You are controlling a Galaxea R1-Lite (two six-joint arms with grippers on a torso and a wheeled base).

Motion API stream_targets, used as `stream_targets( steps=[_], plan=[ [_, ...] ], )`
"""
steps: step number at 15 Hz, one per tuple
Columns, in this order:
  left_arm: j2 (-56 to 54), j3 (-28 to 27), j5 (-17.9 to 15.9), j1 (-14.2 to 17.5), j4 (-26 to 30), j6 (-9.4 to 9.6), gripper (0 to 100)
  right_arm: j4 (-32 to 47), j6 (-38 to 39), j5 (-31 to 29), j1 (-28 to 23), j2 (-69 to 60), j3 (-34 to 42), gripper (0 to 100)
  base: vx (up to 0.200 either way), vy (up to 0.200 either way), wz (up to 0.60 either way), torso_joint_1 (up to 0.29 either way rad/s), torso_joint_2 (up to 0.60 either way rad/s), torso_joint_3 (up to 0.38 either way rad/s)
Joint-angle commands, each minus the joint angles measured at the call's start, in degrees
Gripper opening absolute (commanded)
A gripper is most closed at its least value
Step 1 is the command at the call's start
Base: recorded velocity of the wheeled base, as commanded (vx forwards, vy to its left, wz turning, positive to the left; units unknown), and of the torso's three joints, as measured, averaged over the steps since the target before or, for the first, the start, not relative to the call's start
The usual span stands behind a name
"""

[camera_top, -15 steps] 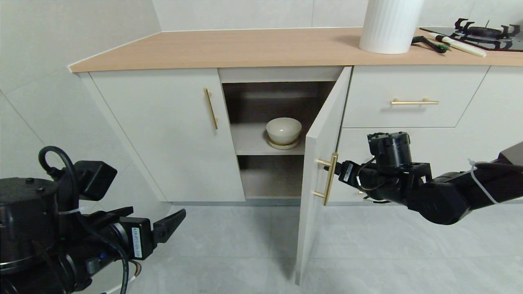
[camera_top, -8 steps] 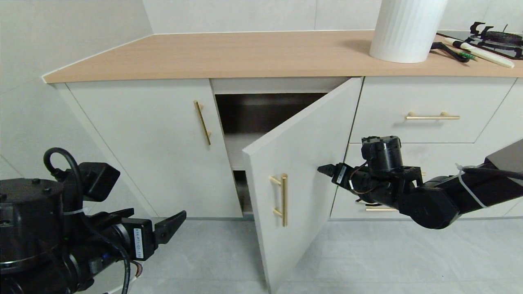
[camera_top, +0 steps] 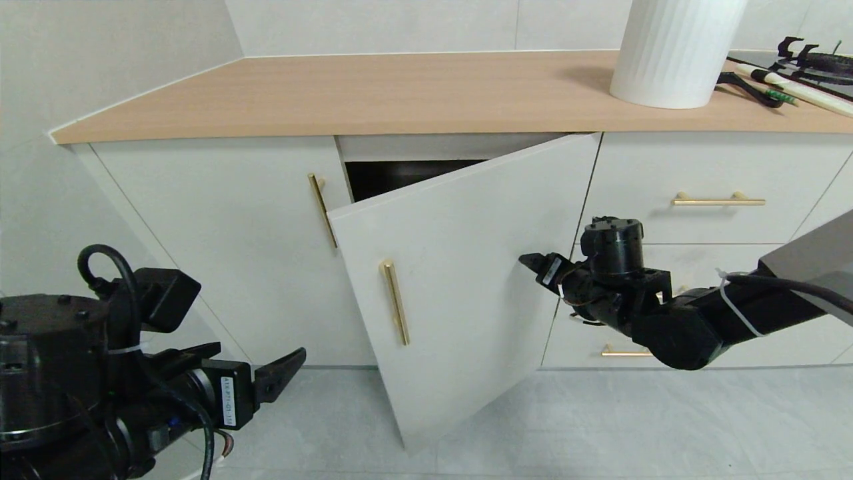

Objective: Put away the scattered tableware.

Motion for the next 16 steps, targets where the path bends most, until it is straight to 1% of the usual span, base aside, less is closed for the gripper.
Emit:
stream_targets(
  steps=[1, 5, 11, 16],
  plan=[
    [0.03, 0.02, 0.0, 0.01, -0.03, -0.06, 100, -0.27, 0.83, -1.21, 0.03, 1.94, -2.18, 100, 0.0, 0.0, 0.0, 0.0, 0.0, 0.0],
    [0.12, 0.02, 0.0, 0.01, -0.03, -0.06, 100, -0.53, 2.59, -1.73, 0.03, 3.08, -4.2, 100, 0.0, 0.0, 0.0, 0.0, 0.0, 0.0],
    [0.12, 0.28, 0.0, 0.01, -0.03, -0.06, 100, -0.53, 3.82, -7.62, 0.03, 10.03, -11.05, 100, 0.0, 0.0, 0.0, 0.0, 0.0, 0.0],
    [0.12, 0.28, 0.0, 0.01, -0.03, -0.06, 100, -0.44, 3.82, -9.12, -0.23, 11.78, -13.34, 100, 0.0, 0.0, 0.0, 0.0, 0.0, 0.0]
  ],
)
